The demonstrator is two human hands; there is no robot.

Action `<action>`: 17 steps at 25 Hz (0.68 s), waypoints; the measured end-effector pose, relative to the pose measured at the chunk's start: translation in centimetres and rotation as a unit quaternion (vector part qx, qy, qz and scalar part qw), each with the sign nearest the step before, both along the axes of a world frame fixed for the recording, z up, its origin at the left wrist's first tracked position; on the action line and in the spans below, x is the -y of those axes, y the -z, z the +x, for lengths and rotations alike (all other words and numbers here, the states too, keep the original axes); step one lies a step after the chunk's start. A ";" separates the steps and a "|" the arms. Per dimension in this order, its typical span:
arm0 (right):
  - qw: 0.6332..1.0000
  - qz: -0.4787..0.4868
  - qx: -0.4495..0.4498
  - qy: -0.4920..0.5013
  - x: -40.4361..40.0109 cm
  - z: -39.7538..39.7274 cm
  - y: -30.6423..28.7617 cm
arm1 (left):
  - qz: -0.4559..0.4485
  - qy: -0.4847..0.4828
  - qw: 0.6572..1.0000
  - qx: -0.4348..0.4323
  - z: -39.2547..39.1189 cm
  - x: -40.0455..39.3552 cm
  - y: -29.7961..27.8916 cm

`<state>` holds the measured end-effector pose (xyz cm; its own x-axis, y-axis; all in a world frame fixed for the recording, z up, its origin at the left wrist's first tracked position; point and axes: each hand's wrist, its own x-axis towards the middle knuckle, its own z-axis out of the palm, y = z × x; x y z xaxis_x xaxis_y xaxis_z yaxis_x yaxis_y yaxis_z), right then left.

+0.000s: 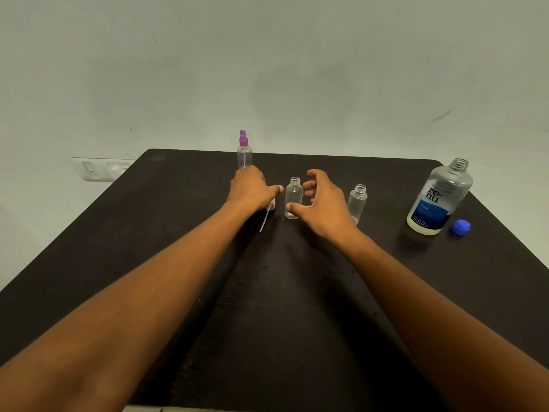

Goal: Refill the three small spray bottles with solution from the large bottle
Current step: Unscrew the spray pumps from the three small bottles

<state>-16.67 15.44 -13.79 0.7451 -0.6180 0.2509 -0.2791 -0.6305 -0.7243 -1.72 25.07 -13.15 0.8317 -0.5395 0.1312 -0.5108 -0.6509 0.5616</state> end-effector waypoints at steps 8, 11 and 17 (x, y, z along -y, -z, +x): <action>1.000 -0.008 0.015 0.011 -1.6 -1.8 -1.6 | -0.015 -0.015 1.000 -0.023 -1.1 -2.1 -0.9; 0.999 -0.023 0.041 0.013 -2.8 -3.0 -2.8 | -0.038 -0.020 0.999 -0.011 -2.1 -4.3 -1.9; 0.994 -0.054 0.088 -0.015 -6.7 -4.5 -4.9 | -0.054 0.002 0.997 0.046 -4.5 -10.3 -3.8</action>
